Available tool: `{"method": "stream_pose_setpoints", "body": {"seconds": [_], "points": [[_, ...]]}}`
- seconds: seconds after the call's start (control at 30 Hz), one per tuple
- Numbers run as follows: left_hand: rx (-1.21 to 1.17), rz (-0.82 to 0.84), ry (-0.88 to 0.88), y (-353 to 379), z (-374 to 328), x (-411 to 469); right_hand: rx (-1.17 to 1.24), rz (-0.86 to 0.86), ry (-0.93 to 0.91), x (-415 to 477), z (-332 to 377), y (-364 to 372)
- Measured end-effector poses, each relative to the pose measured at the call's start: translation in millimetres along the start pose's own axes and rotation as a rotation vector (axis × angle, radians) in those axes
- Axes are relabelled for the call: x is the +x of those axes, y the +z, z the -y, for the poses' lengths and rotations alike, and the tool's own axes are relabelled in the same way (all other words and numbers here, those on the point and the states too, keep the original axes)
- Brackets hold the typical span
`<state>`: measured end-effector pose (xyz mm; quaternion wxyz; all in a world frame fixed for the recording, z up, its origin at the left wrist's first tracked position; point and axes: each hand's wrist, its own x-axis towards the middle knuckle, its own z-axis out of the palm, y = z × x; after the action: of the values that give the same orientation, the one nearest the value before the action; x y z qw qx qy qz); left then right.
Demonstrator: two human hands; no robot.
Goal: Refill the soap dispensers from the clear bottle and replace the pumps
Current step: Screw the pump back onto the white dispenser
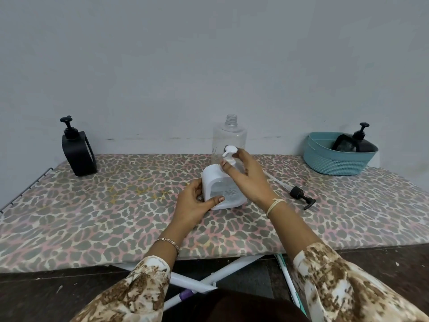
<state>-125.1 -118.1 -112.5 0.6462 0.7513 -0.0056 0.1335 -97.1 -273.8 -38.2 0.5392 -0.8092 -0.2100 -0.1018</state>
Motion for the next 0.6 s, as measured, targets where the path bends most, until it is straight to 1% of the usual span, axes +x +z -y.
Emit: {"method": "stream_pose_setpoints", "body": {"seconds": [0.07, 0.17, 0.27, 0.3, 0.37, 0.5, 0.6], "points": [[0.006, 0.002, -0.003, -0.1, -0.1, 0.6, 0.042, -0.058, -0.015, -5.3, -3.5, 7.2], [0.012, 0.005, -0.01, 0.1, -0.2, 1.1, 0.116, -0.244, 0.015, -12.6, -6.5, 14.3], [0.006, 0.003, -0.024, -0.1, 0.9, 1.7, 0.082, -0.427, -0.011, -17.2, -8.6, 13.4], [0.005, 0.004, -0.026, -0.3, 1.2, 1.9, 0.051, -0.461, -0.029, -18.0, -8.9, 12.3], [0.008, 0.006, -0.027, -0.3, 1.3, 2.2, -0.004, -0.44, -0.05, -18.0, -8.3, 11.5], [0.0, 0.013, -0.023, -0.4, 2.5, 2.6, -0.068, -0.258, -0.027, -17.5, -3.1, 15.2], [-0.004, 0.017, -0.033, -0.7, 4.3, 3.2, -0.16, -0.256, -0.032, -18.0, -1.7, 19.9]]}}
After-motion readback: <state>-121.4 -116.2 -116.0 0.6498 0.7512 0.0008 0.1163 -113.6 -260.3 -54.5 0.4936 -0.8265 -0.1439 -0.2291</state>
